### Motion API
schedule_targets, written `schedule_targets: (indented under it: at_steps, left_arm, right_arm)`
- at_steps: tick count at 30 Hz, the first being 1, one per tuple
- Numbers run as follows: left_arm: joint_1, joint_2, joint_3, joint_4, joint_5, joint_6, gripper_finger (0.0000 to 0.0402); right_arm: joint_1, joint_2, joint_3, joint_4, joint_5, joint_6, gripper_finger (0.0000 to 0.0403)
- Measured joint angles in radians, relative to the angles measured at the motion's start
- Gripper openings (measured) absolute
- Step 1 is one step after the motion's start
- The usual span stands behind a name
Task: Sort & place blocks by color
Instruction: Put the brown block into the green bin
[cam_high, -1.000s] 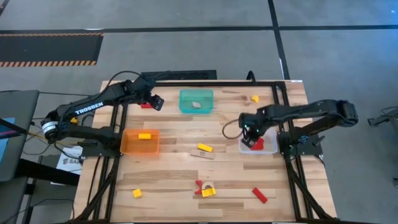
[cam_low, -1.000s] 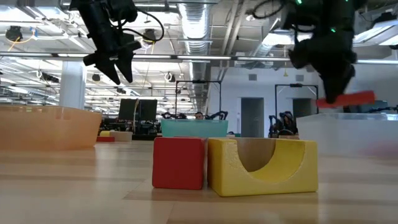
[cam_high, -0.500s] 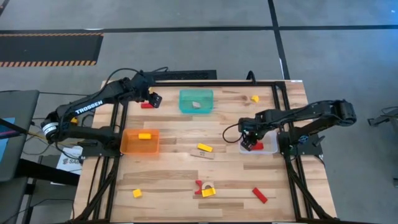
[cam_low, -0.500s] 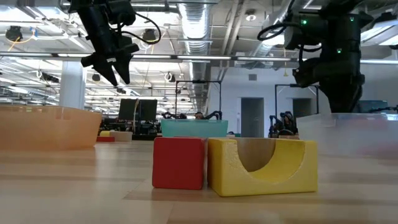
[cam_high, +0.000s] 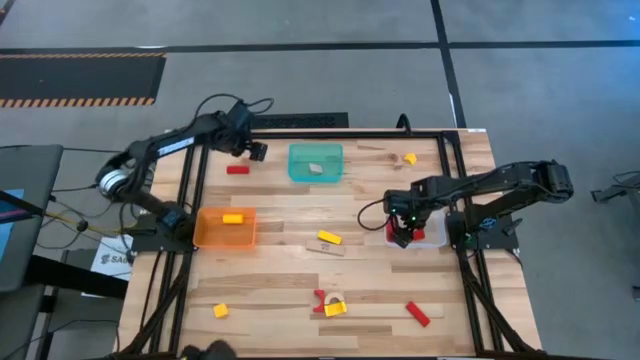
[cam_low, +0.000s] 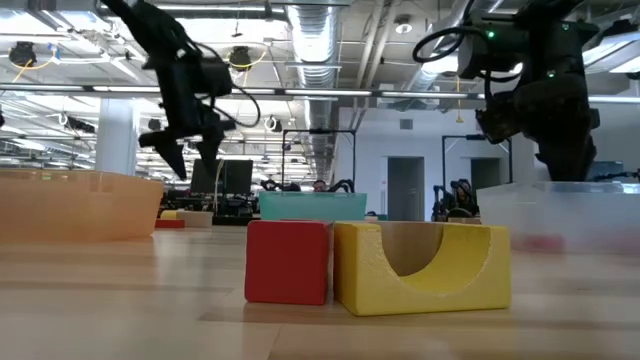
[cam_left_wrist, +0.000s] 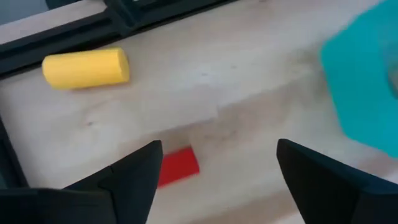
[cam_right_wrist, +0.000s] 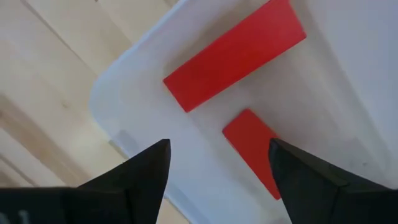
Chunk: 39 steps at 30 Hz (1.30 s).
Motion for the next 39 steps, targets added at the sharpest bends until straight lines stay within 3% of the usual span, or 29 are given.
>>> schedule_targets:
  at_steps: [7, 12, 16, 23, 39]
  left_arm:
    - [0.031, 0.189, 0.09, 0.019, -0.013, -0.035, 0.0327]
    - [0.049, 0.258, 0.1, 0.004, -0.02, -0.09, 0.0328]
    - [0.059, 0.269, 0.1, 0.002, -0.004, -0.089, 0.0328]
    - [0.059, 0.27, 0.1, -0.039, -0.123, -0.11, 0.0328]
    - [0.059, 0.276, 0.099, -0.009, -0.089, -0.192, 0.0328]
  right_arm:
    - [0.029, 0.0, 0.0, 0.001, -0.002, 0.0, 0.0292]
    - [0.057, 0.0, 0.0, 0.002, -0.002, 0.0, 0.0292]
    - [0.073, 0.0, 0.0, 0.002, -0.001, 0.0, 0.0292]
    - [0.075, 0.0, 0.0, 0.002, 0.0, -0.013, 0.0292]
    - [0.075, 0.0, 0.001, 0.002, 0.001, -0.029, 0.0292]
